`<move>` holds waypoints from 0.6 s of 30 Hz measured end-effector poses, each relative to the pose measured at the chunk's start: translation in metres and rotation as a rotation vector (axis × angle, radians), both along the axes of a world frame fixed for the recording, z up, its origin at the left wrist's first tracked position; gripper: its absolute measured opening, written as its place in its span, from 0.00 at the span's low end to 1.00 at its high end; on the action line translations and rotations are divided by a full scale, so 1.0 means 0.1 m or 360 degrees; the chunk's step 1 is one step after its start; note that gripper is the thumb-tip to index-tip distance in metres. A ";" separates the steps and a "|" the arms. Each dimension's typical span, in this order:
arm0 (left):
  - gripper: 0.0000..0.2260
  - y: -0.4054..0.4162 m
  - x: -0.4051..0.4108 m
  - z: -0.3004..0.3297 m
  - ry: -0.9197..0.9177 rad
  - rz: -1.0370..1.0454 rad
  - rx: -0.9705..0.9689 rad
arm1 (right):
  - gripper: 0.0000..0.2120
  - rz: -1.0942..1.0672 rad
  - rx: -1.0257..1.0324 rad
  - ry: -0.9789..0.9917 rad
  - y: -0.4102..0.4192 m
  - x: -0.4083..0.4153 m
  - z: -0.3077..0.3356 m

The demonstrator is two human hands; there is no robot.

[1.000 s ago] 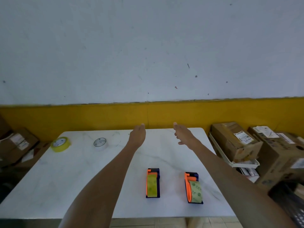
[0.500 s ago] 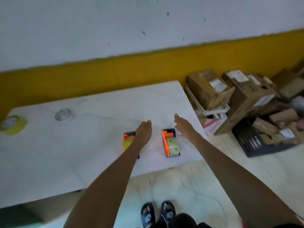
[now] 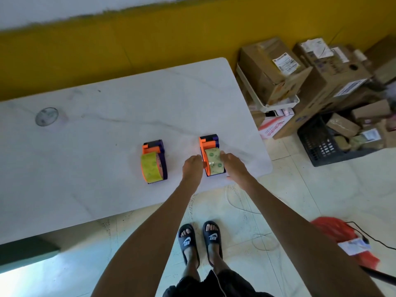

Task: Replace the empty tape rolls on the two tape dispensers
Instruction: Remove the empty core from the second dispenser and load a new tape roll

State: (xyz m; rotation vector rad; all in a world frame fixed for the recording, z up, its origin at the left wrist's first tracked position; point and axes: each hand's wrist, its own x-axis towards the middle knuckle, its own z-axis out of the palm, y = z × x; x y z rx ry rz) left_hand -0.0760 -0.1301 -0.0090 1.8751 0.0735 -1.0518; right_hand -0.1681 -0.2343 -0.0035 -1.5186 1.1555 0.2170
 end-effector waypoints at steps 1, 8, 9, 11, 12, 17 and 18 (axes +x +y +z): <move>0.14 -0.01 0.02 0.01 0.0022 -0.0005 -0.0023 | 0.27 0.0012 -0.0002 -0.0002 -0.01 0.02 0.00; 0.07 -0.15 0.11 0.12 0.0170 0.0153 -0.0067 | 0.28 0.0252 -0.0109 0.0006 0.01 0.11 0.17; 0.08 -0.16 0.12 0.16 0.0183 0.0156 -0.0080 | 0.28 0.0279 -0.0139 0.0004 0.00 0.12 0.22; 0.09 -0.16 0.14 0.31 0.0199 0.0180 -0.0117 | 0.28 0.0298 -0.0177 -0.0004 -0.02 0.14 0.28; 0.10 -0.16 0.14 0.38 0.0220 0.0192 -0.0147 | 0.27 0.0293 -0.0185 -0.0009 -0.04 0.14 0.30; 0.13 -0.20 0.16 0.54 0.0261 0.0259 -0.0222 | 0.22 0.0224 -0.0232 -0.0091 -0.06 0.17 0.36; 0.13 -0.22 0.17 0.55 0.0266 0.0275 -0.0223 | 0.20 0.0220 -0.0233 -0.0114 -0.07 0.18 0.37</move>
